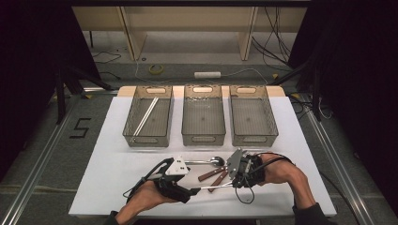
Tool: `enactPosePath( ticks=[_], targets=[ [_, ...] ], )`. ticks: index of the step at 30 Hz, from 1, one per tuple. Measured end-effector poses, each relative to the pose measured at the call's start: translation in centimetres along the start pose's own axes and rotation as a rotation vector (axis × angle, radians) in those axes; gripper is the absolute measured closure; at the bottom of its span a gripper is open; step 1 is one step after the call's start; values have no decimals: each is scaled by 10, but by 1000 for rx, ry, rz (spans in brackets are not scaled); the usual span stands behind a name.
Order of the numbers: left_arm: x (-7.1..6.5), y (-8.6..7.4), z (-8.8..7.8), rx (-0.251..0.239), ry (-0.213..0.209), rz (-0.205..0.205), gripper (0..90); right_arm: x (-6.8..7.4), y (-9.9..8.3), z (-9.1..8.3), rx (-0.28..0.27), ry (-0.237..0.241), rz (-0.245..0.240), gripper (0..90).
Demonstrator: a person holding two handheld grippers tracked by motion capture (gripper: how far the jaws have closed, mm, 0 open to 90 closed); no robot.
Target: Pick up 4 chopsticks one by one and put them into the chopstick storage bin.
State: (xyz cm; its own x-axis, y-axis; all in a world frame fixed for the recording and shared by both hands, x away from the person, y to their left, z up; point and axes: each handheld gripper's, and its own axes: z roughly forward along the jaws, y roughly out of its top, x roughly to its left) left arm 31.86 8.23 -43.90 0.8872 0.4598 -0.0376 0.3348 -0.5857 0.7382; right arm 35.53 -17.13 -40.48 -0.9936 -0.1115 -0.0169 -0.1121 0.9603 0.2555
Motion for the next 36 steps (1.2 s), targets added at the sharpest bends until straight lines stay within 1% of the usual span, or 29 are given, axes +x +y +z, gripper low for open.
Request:
enactPosePath(
  ticks=[2, 5, 8, 9, 11, 12, 14, 15, 17, 19, 21, 26, 28, 29, 30, 33, 36],
  targets=[
    [-1, 0, 0, 10, -2, 17, 258, 0, 1, 1, 1, -1, -8, 861],
    [-3, 1, 3, 19, -4, 29, 276, 0, 3, 1, -2, -4, -5, 860],
    [-6, 1, 5, 40, -7, 61, 302, 0, 5, 0, -1, -5, -9, 860],
    [-7, 2, 6, 48, -7, 78, 314, 0, 5, 0, -4, -6, -9, 861],
    [-9, 2, 8, 65, -14, 97, 347, 0, 6, -1, 0, -9, -8, 860],
    [-10, 2, 9, 69, -11, 106, 358, 0, 7, -1, 2, -10, -23, 860],
    [-11, 1, 10, 86, -14, 125, 388, 0, 8, -1, -3, -14, -25, 860],
    [-12, 1, 11, 89, -13, 133, 404, 1, 9, 0, 1, -13, -19, 860],
    [-13, 1, 12, 93, -15, 146, 439, 0, 9, 1, -1, -17, -26, 860],
    [-13, 1, 12, 100, -19, 161, 470, 1, 10, 2, 8, -12, -18, 860],
    [-14, 1, 12, 99, -18, 166, 503, 1, 10, 2, 8, -10, -21, 860],
    [-16, 0, 14, 115, -24, 198, 568, 1, 11, 1, -2, -20, -32, 860],
    [-17, -1, 15, 113, -25, 203, 604, 1, 11, 1, 0, -16, -32, 860],
    [-17, 0, 14, 118, -29, 213, 618, 1, 11, 2, -1, -17, -37, 860],
    [-18, 0, 14, 119, -30, 216, 629, 2, 12, 1, 9, -16, -27, 860],
    [-18, 0, 15, 132, -35, 226, 667, 2, 14, 2, 2, -15, -40, 860],
    [-18, 0, 15, 127, -47, 224, 714, 2, 14, 1, 2, -11, -39, 860]
  ],
)
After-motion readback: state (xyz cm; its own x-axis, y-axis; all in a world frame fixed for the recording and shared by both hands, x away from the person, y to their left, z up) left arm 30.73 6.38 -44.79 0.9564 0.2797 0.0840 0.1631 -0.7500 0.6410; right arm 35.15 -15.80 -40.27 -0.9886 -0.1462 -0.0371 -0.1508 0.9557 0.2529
